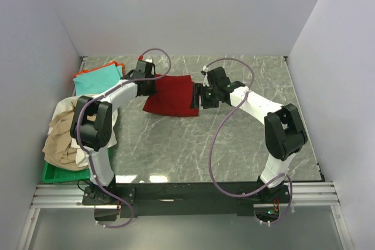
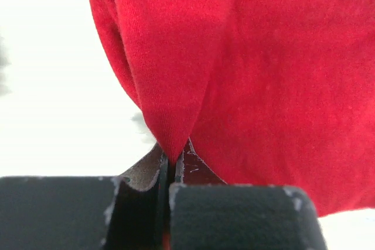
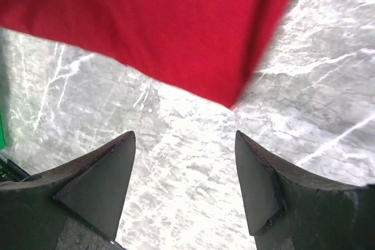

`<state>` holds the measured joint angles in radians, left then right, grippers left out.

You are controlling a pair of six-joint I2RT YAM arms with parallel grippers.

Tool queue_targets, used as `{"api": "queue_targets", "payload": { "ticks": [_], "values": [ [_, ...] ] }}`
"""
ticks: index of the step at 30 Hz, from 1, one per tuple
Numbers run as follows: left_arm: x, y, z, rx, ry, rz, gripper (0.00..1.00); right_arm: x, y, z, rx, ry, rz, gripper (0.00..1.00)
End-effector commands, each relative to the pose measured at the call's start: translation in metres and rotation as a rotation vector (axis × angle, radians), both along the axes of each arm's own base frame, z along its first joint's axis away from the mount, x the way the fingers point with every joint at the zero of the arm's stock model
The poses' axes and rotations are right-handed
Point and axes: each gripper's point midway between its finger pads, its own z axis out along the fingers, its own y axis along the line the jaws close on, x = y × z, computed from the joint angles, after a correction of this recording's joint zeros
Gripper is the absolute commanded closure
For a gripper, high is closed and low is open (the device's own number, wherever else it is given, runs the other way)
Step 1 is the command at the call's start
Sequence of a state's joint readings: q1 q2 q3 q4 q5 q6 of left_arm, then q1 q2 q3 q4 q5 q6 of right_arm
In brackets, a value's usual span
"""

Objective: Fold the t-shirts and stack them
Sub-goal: Neatly place the folded tshirt to the corner

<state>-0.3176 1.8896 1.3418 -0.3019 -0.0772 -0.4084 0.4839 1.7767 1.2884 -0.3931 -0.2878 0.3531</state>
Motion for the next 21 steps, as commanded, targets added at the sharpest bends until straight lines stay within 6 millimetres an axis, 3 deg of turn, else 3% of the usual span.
{"api": "queue_targets", "payload": {
  "ticks": [1,11,17,21],
  "values": [
    [0.005,0.044,0.029,0.261,-0.014,0.012,1.00,-0.001,-0.009,0.017,-0.014,-0.054,0.003,0.25],
    [0.028,0.091,0.061,0.608,-0.011,0.034,1.00,0.000,-0.008,0.018,0.038,-0.055,0.028,0.25],
    [0.046,0.101,0.081,0.680,-0.031,-0.005,1.00,-0.001,-0.017,0.015,0.063,-0.047,0.025,0.25],
    [0.055,0.112,0.104,0.704,-0.037,0.007,1.00,-0.002,-0.025,0.014,0.088,-0.039,0.016,0.25]
  ]
}}
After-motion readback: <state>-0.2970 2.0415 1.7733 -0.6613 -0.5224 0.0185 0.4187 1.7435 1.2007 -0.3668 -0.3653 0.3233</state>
